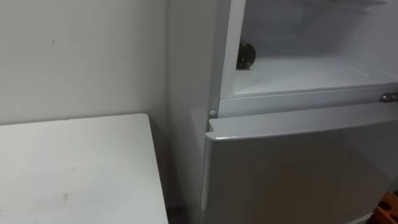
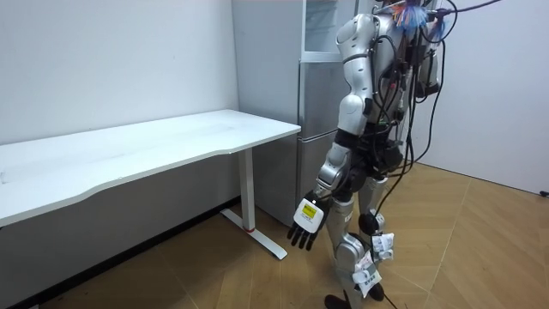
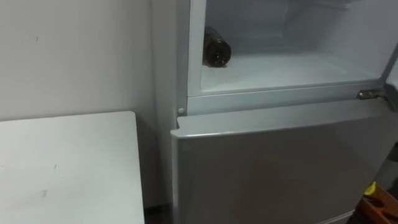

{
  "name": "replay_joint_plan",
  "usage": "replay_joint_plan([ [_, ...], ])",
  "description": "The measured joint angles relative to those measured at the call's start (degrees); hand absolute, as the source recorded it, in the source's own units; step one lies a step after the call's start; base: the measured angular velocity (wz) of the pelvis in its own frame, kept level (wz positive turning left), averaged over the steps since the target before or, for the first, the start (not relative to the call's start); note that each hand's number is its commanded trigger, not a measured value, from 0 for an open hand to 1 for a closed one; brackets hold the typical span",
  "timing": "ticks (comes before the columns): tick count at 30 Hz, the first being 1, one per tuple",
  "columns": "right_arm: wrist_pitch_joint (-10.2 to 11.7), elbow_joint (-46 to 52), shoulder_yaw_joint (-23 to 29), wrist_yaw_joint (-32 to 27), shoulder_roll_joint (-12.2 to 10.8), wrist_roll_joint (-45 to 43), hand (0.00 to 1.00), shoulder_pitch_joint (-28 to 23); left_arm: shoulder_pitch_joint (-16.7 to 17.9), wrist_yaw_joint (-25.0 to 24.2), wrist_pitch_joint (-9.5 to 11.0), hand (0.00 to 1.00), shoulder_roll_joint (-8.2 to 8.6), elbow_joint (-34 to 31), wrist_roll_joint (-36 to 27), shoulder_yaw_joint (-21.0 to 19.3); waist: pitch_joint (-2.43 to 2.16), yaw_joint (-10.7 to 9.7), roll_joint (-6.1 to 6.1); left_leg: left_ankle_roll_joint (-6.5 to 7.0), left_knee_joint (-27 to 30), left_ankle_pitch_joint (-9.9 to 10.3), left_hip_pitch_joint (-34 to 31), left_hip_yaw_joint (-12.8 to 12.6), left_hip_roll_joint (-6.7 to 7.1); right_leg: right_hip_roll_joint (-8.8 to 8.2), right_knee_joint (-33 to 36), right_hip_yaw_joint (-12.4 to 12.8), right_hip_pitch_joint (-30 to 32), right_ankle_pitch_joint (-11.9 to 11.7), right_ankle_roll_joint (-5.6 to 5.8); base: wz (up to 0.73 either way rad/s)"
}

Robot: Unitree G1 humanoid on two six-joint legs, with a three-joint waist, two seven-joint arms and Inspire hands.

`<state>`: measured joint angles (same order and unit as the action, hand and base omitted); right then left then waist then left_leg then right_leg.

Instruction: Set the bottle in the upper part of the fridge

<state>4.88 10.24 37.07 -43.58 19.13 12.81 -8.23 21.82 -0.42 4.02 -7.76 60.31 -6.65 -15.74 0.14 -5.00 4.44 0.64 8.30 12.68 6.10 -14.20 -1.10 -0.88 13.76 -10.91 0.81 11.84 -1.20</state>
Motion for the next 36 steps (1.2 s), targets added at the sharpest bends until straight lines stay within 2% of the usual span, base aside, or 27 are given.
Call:
replay_joint_plan([
  [6, 0.0, 0.8, -0.2, 1.8, 0.0, -8.5, 0.00, 0.0, -0.3, -0.4, 0.0, 0.00, -0.02, 1.1, 0.0, 0.0, -0.13, 0.1, -0.39, 0.00, 0.2, 0.0, -0.4, -0.1, 0.00, 0.03, 0.1, 0.2, 0.4, 0.0, -0.02, 0.00],
  [10, 0.0, 4.2, -0.2, 3.0, 0.0, -8.8, 0.00, 0.8, -0.9, -1.2, 0.0, 0.00, -0.12, 2.7, 0.0, 0.0, -0.10, 0.3, -0.42, 0.00, 0.4, 0.0, -0.3, -0.1, -0.11, 0.08, 0.1, 0.2, 0.2, 0.0, -0.08, 0.00],
  [14, 1.5, 7.5, -1.9, 3.8, 1.1, -9.0, 0.00, 1.5, -1.0, -1.5, 0.3, 0.00, -0.69, 4.0, 0.0, 0.2, 0.01, 0.5, 0.06, 0.00, 0.4, 0.0, 0.3, 0.2, -0.20, 0.00, -0.2, -0.2, -0.7, -0.1, -0.14, 0.04],
  [17, 2.6, 8.6, -3.4, 4.3, 1.1, -9.0, 0.00, 1.5, -1.0, -1.4, 0.3, 0.00, -1.05, 4.5, 0.0, 0.3, 0.17, 0.7, 0.60, -0.02, 0.4, 0.0, 0.5, 0.3, -0.20, -0.01, -0.2, -0.1, -0.9, -0.1, -0.14, 0.04],
  [21, 3.4, 9.0, -5.7, 6.1, 1.1, -9.0, 0.00, 1.5, -1.1, -1.3, 0.3, 0.00, -1.21, 4.4, 0.1, 0.6, 0.28, 1.2, 0.63, -0.03, 0.4, 0.0, 0.5, 0.2, -0.25, 0.03, -0.2, -0.1, -0.9, -0.2, -0.12, 0.00],
  [27, 3.8, 9.5, -9.1, 10.6, 1.1, -8.9, 0.00, 1.9, -1.2, -1.1, 0.2, 0.00, -1.82, 3.7, 0.9, 2.5, -0.14, 2.3, -0.13, -0.11, 0.3, 0.1, 0.2, 0.1, -0.39, 0.39, -1.2, -0.1, -1.1, -0.9, -0.20, -0.01],
  [31, 3.8, 11.1, -11.5, 13.8, 1.1, -9.0, 0.00, 3.2, -1.2, -0.5, 0.0, 0.00, -1.80, 3.8, 2.4, 2.8, -0.04, 2.5, -1.23, -0.11, 0.3, 0.1, 0.4, 0.1, -0.40, 0.39, -1.1, -0.3, -1.6, -1.1, -0.20, 0.00],
  [36, 3.8, 11.9, -14.0, 17.6, 1.1, -9.1, 0.00, 4.5, -1.2, -0.3, 0.0, 0.00, -1.80, 3.8, 2.4, 2.9, 0.00, 3.2, -1.83, -0.11, 0.3, 0.1, 0.6, 0.0, -0.45, 0.44, -1.1, -0.2, -1.7, -1.1, -0.21, 0.00],
])
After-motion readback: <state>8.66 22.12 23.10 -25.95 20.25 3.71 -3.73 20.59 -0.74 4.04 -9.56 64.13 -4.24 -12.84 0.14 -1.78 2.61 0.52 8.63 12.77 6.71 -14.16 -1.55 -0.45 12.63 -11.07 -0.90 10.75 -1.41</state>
